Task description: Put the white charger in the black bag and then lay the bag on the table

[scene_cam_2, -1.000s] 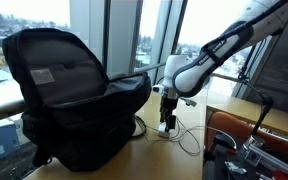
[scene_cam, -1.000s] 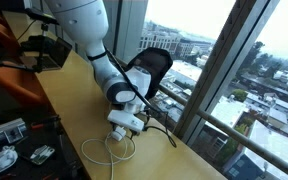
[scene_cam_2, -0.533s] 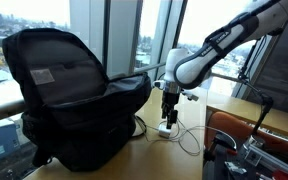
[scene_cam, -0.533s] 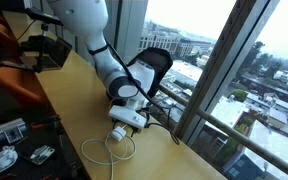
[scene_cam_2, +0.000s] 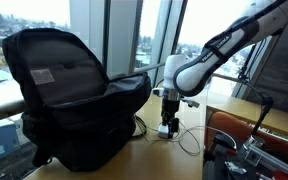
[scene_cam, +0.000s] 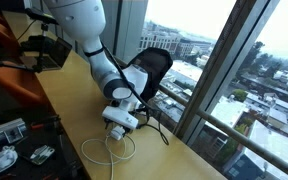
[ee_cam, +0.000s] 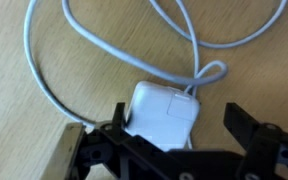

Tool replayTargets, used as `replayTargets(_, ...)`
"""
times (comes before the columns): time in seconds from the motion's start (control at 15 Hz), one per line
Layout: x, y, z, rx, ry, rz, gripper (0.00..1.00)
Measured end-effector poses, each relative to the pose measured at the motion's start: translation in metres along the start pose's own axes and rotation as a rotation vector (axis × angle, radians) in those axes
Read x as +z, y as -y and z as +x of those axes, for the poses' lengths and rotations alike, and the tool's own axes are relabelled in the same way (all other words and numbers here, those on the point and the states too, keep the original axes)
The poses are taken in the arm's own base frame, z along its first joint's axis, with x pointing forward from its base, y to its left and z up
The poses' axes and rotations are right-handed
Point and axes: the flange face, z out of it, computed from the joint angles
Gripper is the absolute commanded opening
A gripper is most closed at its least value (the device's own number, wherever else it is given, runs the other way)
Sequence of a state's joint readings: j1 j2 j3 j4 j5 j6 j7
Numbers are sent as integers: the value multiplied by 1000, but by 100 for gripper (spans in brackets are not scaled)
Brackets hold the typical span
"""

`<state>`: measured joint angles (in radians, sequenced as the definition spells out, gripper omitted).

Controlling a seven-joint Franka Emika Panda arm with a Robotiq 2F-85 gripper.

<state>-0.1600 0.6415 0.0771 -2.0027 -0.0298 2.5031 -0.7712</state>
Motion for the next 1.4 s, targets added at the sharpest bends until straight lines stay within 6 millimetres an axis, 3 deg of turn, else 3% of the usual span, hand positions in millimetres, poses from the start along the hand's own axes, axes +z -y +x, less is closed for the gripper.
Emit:
replayTargets(0.27, 8, -4, -6, 12, 7, 11, 100)
replayTargets(0.4, 7, -3, -5, 11, 5, 10, 74)
replayTargets(0.67, 7, 1, -1, 0, 3, 8, 43)
replayTargets(1.13, 3, 4, 3, -8, 0, 3, 42)
replayTargets(1.27, -14, 2, 3, -7, -16, -18, 42)
replayTargets(1.4, -52, -2, 2, -3, -51, -63, 42)
